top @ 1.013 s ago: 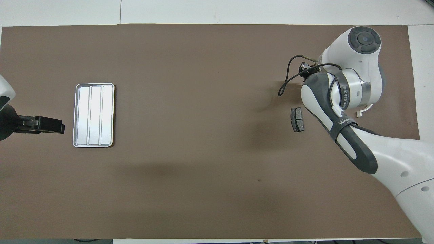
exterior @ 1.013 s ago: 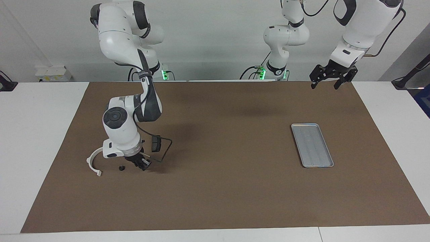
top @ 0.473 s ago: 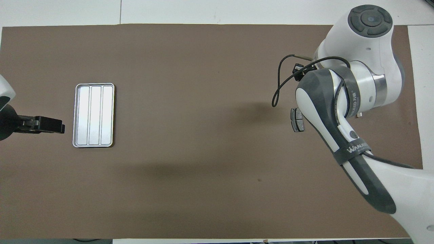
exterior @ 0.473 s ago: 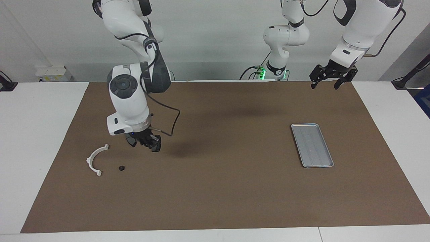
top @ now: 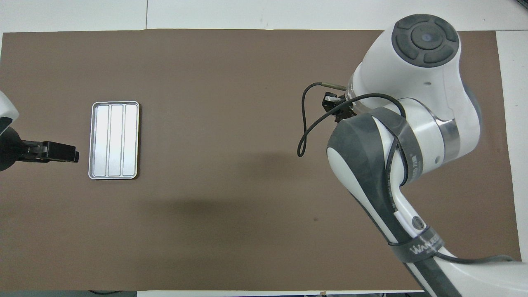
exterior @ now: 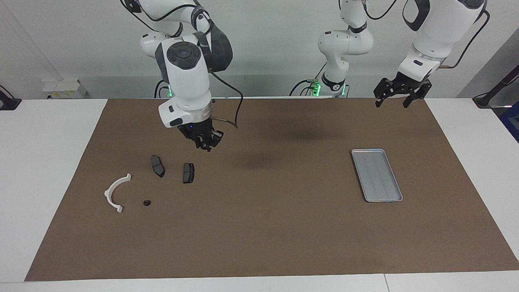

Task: Pick bearing gear from pile to tray
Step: 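Carry the bearing part with the right gripper toward the table center, then lower the bearing part at the table center and open the right gripper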

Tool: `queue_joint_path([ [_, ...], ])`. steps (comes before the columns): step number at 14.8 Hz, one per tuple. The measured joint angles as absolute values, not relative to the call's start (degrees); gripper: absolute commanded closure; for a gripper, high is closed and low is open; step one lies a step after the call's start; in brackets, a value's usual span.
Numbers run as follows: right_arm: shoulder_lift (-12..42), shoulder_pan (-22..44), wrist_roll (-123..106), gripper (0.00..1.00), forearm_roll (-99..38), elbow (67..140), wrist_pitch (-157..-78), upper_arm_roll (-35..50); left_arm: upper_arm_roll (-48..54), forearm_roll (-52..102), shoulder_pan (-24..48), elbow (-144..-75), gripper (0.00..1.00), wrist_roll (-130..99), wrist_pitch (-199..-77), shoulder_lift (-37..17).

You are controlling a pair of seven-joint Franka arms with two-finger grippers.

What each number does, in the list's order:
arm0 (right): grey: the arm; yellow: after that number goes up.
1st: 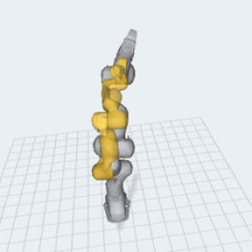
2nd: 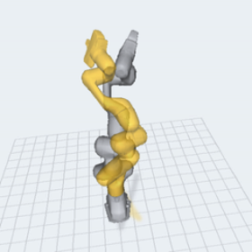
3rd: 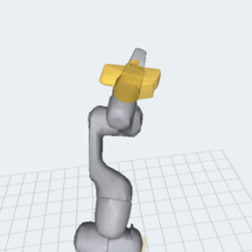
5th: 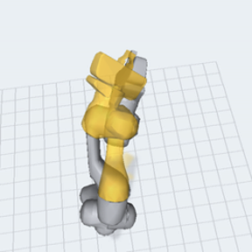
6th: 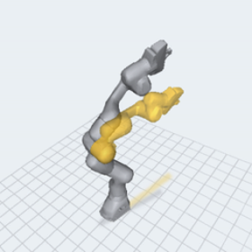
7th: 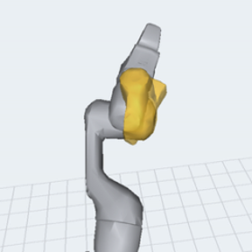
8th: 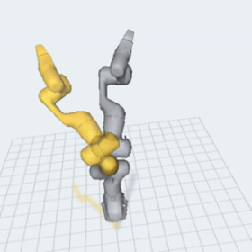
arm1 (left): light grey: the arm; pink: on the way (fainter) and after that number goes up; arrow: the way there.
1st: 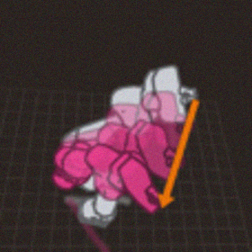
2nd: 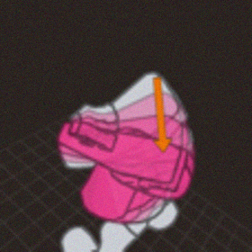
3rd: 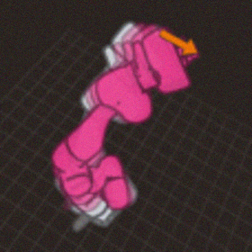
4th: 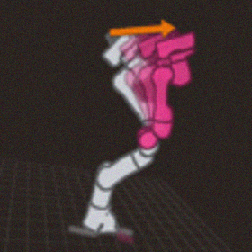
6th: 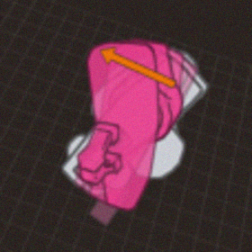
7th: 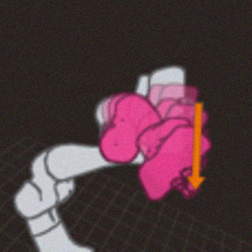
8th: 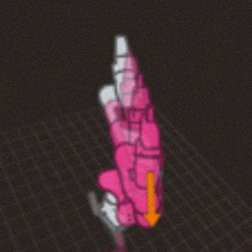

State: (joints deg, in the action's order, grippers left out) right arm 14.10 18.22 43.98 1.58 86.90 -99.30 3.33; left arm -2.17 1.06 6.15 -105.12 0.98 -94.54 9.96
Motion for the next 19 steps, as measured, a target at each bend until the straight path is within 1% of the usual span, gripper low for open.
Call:
queue_joint_path([
  [6, 14.24, 25.19, 56.39, 1.0, -2.84, 87.52, -101.34, 4.09, -2.17, 1.06, 6.15, -105.12, 0.0, 0.98, -94.54, 9.96],
  [10, 16.76, 30.36, 61.51, 1.0, -2.74, 88.9, -104.69, 4.14, -2.17, 1.06, 6.15, -105.12, 0.0, 0.98, -94.54, 9.96],
  [14, 20.47, 31.72, 62.77, 1.0, -2.12, 89.57, -108.97, 4.13, -2.17, 1.06, 6.15, -105.12, 0.0, 0.98, -94.54, 9.96],
  [19, 23.88, 33.46, 65.64, 1.0, 0.61, 92.51, -115.49, 4.1, -2.17, 1.06, 6.15, -105.12, 0.0, 0.98, -94.54, 9.96],
])
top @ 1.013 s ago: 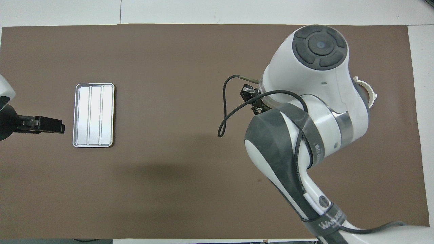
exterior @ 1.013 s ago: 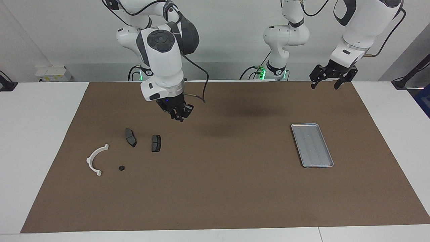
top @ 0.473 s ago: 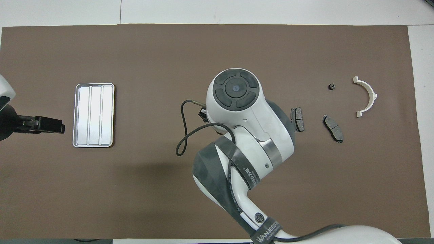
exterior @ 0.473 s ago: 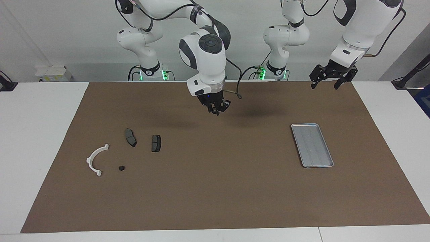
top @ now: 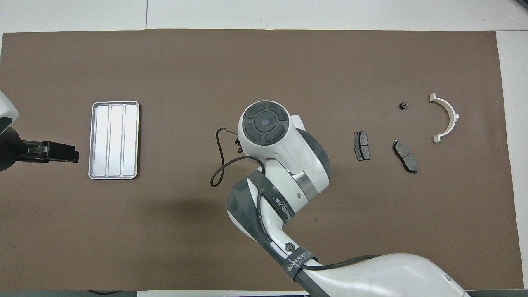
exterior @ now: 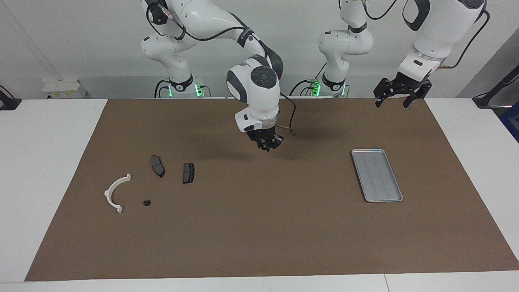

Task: Pick bearing gear from pile to tray
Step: 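Lower the bearing part at the table center and open the right gripper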

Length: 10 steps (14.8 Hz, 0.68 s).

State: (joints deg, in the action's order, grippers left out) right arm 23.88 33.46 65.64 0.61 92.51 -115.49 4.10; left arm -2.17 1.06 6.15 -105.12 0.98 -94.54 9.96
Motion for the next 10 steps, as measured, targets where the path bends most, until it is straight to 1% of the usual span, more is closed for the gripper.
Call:
queue_joint_path([
  [4, 28.52, 35.95, 69.85, 1.0, 3.44, 93.07, -120.65, 4.12, -2.17, 1.06, 6.15, -105.12, 0.0, 0.98, -94.54, 9.96],
  [10, 30.82, 36.0, 69.9, 1.0, 3.74, 93.09, -124.54, 3.97, -2.17, 1.06, 6.15, -105.12, 0.0, 0.98, -94.54, 9.96],
])
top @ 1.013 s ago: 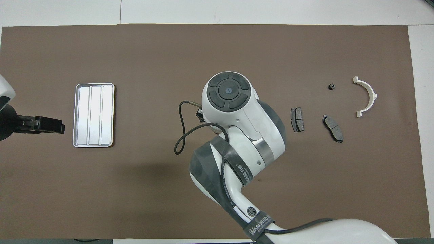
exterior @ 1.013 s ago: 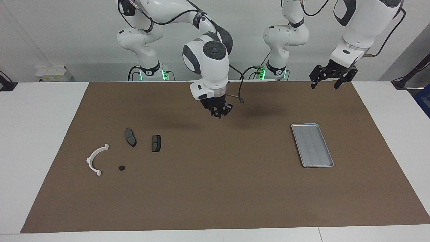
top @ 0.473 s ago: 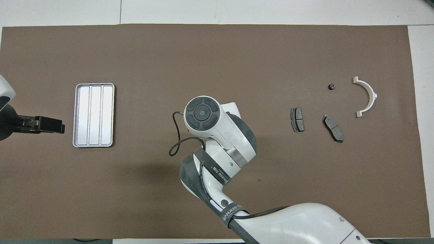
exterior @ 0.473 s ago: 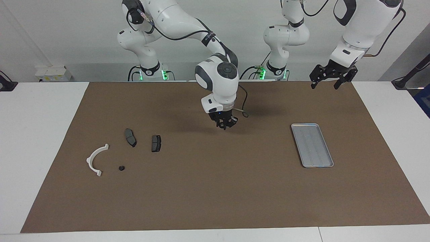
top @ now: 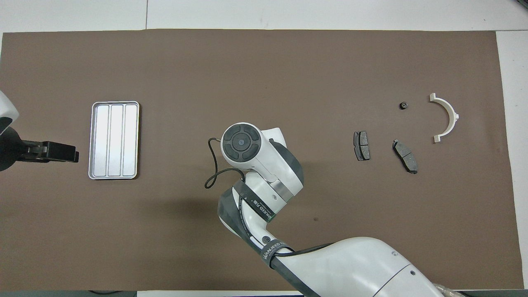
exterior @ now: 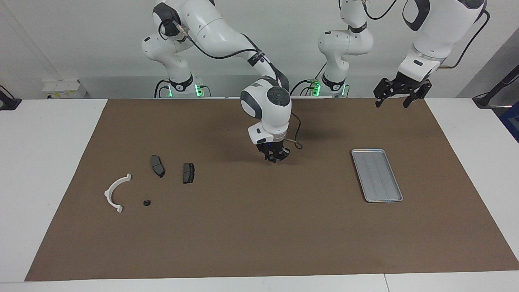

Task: Pick bearing gear from pile to tray
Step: 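Lower the bearing part at the table center and open the right gripper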

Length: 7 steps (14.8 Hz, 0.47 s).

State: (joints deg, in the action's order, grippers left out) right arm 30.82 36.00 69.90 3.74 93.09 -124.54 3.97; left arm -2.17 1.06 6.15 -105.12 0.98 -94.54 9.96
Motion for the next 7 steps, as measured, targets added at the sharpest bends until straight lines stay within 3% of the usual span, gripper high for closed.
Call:
queue_joint_path([
  [7, 33.08, 35.77, 70.46, 1.0, 5.07, 93.09, -127.81, 3.83, -2.02, 1.06, 6.16, -105.12, 0.0, 0.98, -91.11, 9.99],
])
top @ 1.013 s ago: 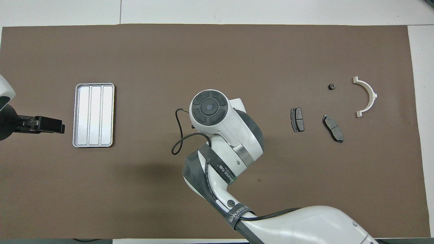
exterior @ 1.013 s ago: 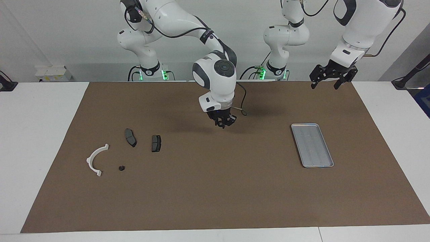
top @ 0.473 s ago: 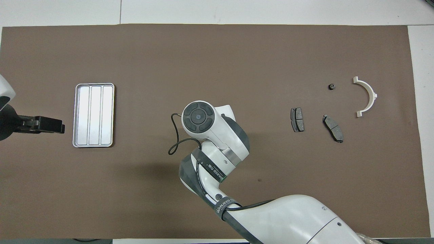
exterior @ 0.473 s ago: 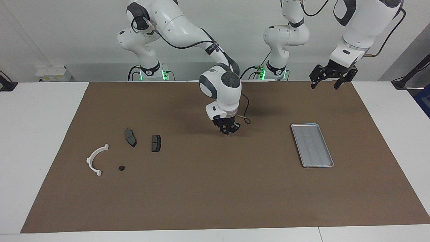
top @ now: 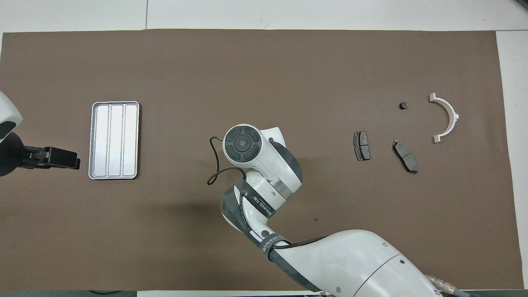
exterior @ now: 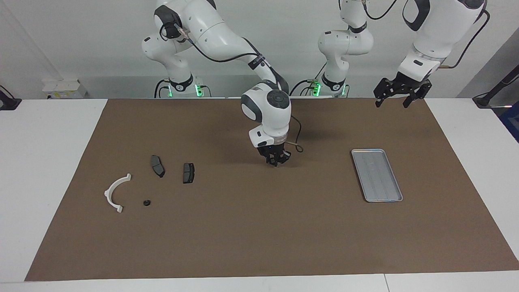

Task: Pick bearing gear from pile to tray
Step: 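Lower the bearing part at the table center and open the right gripper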

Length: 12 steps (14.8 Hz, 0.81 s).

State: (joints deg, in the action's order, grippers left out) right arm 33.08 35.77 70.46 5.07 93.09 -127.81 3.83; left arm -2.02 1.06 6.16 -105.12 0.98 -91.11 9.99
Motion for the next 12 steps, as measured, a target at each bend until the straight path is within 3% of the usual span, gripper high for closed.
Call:
queue_joint_path([
  [3, 33.08, 35.67, 70.46, 0.96, 5.25, 93.26, -128.53, 3.78, -2.02, 1.06, 6.16, -105.12, 0.0, 0.98, -90.52, 10.0],
  [4, 33.08, 35.67, 70.47, 0.49, 5.27, 93.26, -128.53, 3.78, -2.05, 1.06, 6.16, -105.12, 0.0, 0.98, -90.45, 10.0],
  [5, 33.08, 35.66, 70.76, 0.08, 5.27, 93.26, -128.55, 3.77, -2.07, 1.06, 6.16, -105.12, 0.0, 0.98, -90.41, 10.0],
  [6, 33.11, 35.64, 71.75, 0.0, 5.35, 93.27, -128.59, 3.69, -2.08, 1.06, 6.16, -105.12, 0.0, 0.96, -90.38, 10.0],
  [12, 32.89, 33.83, 72.92, 0.0, 7.05, 89.54, -124.48, 2.5, -2.36, 1.07, 6.14, -104.6, 0.0, -1.64, -90.36, 11.11],
])
